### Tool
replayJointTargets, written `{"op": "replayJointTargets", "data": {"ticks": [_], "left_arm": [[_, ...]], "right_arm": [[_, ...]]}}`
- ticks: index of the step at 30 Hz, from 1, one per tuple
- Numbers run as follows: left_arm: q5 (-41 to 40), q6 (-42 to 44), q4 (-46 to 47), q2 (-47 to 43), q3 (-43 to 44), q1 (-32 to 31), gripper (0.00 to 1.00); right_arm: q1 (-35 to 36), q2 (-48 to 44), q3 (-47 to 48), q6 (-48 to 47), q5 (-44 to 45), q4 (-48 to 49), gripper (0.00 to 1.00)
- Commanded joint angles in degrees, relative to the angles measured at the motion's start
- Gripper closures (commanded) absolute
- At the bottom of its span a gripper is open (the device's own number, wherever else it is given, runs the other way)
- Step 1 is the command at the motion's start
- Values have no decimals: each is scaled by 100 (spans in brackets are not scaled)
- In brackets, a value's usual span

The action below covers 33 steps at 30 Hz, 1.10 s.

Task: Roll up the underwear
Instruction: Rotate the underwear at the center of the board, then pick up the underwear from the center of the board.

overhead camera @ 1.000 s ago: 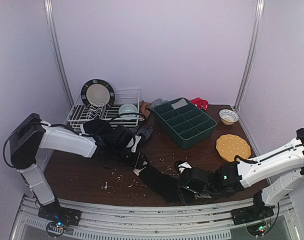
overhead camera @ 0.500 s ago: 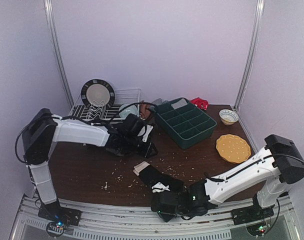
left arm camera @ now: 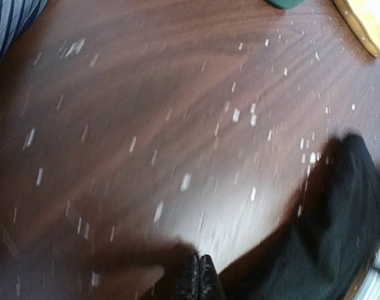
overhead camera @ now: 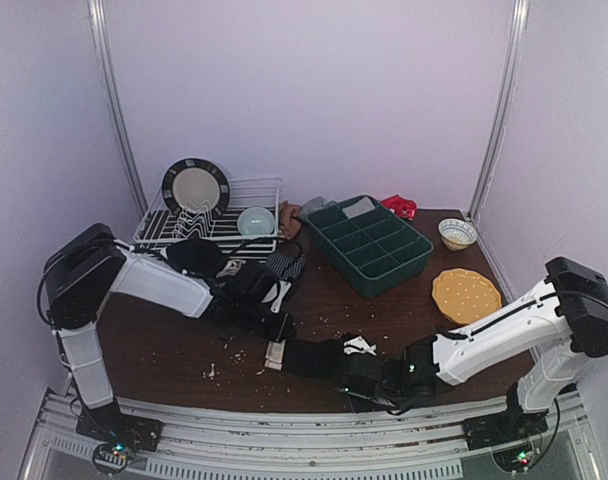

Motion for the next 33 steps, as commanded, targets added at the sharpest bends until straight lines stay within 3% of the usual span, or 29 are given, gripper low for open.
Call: {"op": "replayJointTargets", "data": {"ticks": [1,6,10,16,18,20,23,26,29,30,31,33], "left_arm": [[-104,-497,505,-532,-869,-110,100],[-352,-915,923,-927,-1343,-711,100],[-1185,-1189,609,-998,-1219,-1527,100],[-1801,-1602,552,-1445,-1513,-1872,99],[-2144,-1613,269,-1788,-1591,-1950,90],[-2425,-1607,17,-2214,-1756,-2002,75],[-2813,-1625,-413,-2944,-1972,-2013,56],[-3104,-1661,-856,-3634,-2131,-2022,43],[-3176,-1713,-1156,-4132,-2279,-2031,41],[-3174,-1730,-1220,-4255,-2326,-2031,41],[-3181,-1743,-1330,-4395,-2368,-2031,41],[-3222,-1751,-1524,-4581,-2431,-2031,41]], "right_arm": [[-581,-104,-344,-200,-47,-247,66],[-1199,-45,-244,-763,-232,-93,64],[-1497,-10,0,-1112,-301,-100,61],[-1636,-362,236,-1518,-332,-510,60],[-1505,-841,154,-1539,-240,-629,61],[-1013,-1411,-20,-1599,484,-530,60],[-186,-1930,-369,-2111,1307,97,54],[-160,-1902,-38,-2535,82,-105,47],[17,-1442,501,-2975,-500,-542,43],[137,-1275,582,-3209,-542,-528,37],[255,-1100,657,-3359,-571,-508,18],[404,-770,857,-3548,-632,-538,4]]}}
